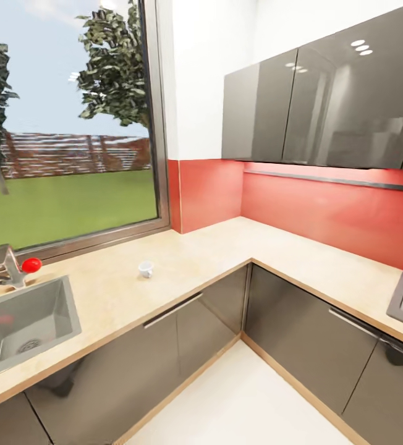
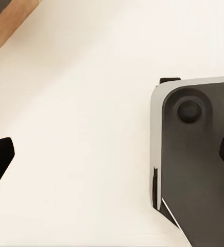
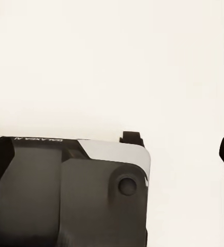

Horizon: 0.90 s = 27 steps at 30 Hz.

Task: Set up a coffee station on the kitchen countertop: keep the coffee maker on the countertop, move the bottle of coffee from the kitchen shelf to the counter next to the coffee maker, place a paper coffee filter on top of the coffee maker, put the saucer next to the coffee maker with the coffee cup on the saucer, and place the electric kettle next to the coffee maker.

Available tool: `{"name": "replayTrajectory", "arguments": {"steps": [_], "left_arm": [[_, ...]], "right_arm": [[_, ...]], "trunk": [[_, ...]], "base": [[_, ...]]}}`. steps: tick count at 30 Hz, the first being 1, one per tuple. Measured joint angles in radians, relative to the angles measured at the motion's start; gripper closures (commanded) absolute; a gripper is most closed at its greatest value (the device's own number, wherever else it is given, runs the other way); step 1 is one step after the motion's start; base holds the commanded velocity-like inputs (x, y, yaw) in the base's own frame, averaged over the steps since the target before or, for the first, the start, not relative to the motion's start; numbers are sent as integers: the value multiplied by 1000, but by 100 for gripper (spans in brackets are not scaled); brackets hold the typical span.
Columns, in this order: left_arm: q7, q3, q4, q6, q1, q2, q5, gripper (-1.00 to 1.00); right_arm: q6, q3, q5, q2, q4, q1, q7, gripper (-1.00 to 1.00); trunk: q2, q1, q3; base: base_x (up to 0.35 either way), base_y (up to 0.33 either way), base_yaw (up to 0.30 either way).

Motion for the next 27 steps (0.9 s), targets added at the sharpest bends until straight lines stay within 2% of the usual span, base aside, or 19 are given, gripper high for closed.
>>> {"name": "replayTrajectory", "arguments": {"steps": [8, 23, 27], "left_arm": [[0, 0, -1, 0, 0, 0, 0, -100], [0, 4, -1, 0, 0, 2, 0, -100], [0, 2, -1, 0, 0, 1, 0, -100]], "right_arm": [[0, -1, -1, -1, 0, 0, -2, -100], [0, 0, 0, -2, 0, 0, -4, -100], [0, 0, 0, -1, 0, 0, -4, -100]], "trunk": [[0, 0, 0], [0, 0, 0], [0, 0, 0]], "base": [[0, -278, 246], [0, -278, 24], [0, -279, 143]]}}
